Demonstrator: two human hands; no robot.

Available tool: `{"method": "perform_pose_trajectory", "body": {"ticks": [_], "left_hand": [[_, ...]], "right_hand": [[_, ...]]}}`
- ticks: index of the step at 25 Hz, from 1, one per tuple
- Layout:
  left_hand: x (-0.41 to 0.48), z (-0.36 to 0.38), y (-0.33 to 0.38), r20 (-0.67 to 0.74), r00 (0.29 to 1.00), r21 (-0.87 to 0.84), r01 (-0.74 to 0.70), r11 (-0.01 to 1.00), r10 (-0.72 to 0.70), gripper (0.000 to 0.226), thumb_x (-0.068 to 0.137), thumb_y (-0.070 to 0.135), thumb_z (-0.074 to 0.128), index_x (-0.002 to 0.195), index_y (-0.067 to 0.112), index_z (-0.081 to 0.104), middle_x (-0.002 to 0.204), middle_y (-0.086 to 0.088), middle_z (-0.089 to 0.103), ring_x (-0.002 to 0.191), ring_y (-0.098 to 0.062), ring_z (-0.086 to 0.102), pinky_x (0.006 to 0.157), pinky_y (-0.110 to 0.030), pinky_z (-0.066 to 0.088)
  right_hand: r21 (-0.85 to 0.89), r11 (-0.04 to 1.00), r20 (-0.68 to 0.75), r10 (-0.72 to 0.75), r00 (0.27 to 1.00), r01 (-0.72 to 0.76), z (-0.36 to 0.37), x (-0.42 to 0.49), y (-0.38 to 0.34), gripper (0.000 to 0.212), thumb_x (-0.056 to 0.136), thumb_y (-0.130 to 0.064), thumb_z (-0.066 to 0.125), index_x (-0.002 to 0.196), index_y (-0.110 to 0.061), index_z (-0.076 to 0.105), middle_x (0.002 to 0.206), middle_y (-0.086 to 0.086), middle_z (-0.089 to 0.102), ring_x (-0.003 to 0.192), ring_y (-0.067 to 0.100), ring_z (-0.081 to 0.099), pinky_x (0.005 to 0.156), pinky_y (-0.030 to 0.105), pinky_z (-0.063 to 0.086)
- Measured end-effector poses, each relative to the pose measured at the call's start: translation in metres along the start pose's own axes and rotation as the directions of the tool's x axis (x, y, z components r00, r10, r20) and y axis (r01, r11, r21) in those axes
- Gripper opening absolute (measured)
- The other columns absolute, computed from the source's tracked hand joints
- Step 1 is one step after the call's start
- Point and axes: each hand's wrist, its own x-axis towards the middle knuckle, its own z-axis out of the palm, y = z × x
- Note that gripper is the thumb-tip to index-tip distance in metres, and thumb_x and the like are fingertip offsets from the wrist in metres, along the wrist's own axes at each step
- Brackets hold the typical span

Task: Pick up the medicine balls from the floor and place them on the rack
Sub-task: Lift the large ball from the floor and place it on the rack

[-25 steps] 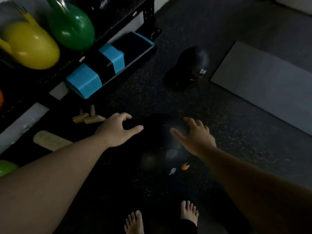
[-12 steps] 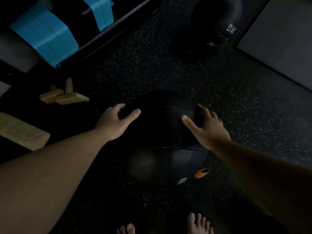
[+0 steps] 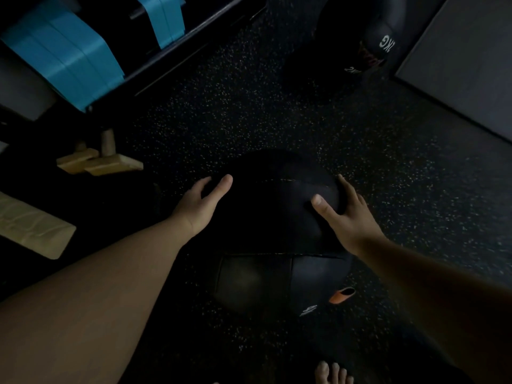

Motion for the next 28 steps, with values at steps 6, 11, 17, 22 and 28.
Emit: {"method": "perform_pose_trajectory", "body": {"ticks": [6, 11, 17, 22, 28], "left_hand": [[-0.008, 0.005, -0.004, 0.073, 0.975, -0.257, 0.221, 0.941, -0.209, 0.032, 0.093, 0.078, 0.044, 0.101, 0.048, 0.051, 0.096, 0.012, 0.052, 0.106, -0.02, 0.05, 0.109, -0.056, 0.033], [-0.006, 0.006, -0.007, 0.07, 0.986, -0.377, 0.167, 0.911, -0.152, 0.054, 0.092, 0.075, 0.054, 0.129, 0.036, 0.057, 0.112, 0.009, 0.058, 0.103, -0.014, 0.054, 0.099, -0.038, 0.032], [-0.023, -0.027, 0.007, -0.074, 0.995, -0.305, 0.035, 0.952, -0.061, 0.123, 0.052, 0.096, 0.06, 0.16, 0.038, 0.041, 0.162, -0.001, 0.047, 0.145, -0.029, 0.046, 0.118, -0.049, 0.036], [-0.055, -0.107, 0.08, -0.236, 0.97, -0.325, -0.13, 0.937, 0.053, 0.091, 0.088, 0.073, 0.063, 0.164, 0.03, 0.037, 0.169, 0.001, 0.029, 0.155, -0.028, 0.029, 0.12, -0.046, 0.029], [-0.137, -0.233, 0.202, -0.35, 0.923, -0.367, -0.291, 0.884, 0.158, 0.111, 0.048, 0.098, 0.066, 0.141, 0.038, 0.061, 0.135, 0.001, 0.068, 0.124, -0.027, 0.065, 0.099, -0.047, 0.053]], "right_hand": [[0.111, 0.993, -0.042, -0.027, 0.999, 0.031, 0.011, 0.001, 0.004, 0.131, 0.053, -0.098, 0.055, 0.166, -0.039, 0.02, 0.165, 0.007, 0.033, 0.149, 0.03, 0.039, 0.119, 0.049, 0.037], [0.169, 0.984, -0.095, -0.042, 0.995, 0.057, 0.014, -0.002, 0.002, 0.137, 0.046, -0.107, 0.054, 0.162, -0.037, 0.031, 0.157, 0.005, 0.044, 0.14, 0.027, 0.048, 0.115, 0.048, 0.044], [0.285, 0.952, -0.177, -0.065, 0.982, 0.114, 0.015, -0.014, -0.033, 0.131, 0.048, -0.103, 0.063, 0.156, -0.034, 0.039, 0.15, 0.001, 0.051, 0.135, 0.021, 0.053, 0.113, 0.05, 0.047], [0.344, 0.912, -0.238, -0.143, 0.961, 0.221, -0.015, -0.027, -0.131, 0.128, 0.05, -0.099, 0.065, 0.157, -0.035, 0.038, 0.152, 0.0, 0.048, 0.137, 0.021, 0.05, 0.115, 0.047, 0.045], [0.363, 0.837, -0.309, -0.306, 0.901, 0.409, -0.112, -0.08, -0.304, 0.124, 0.052, -0.091, 0.065, 0.159, -0.036, 0.034, 0.155, 0.001, 0.042, 0.14, 0.021, 0.045, 0.107, 0.035, 0.039]]}}
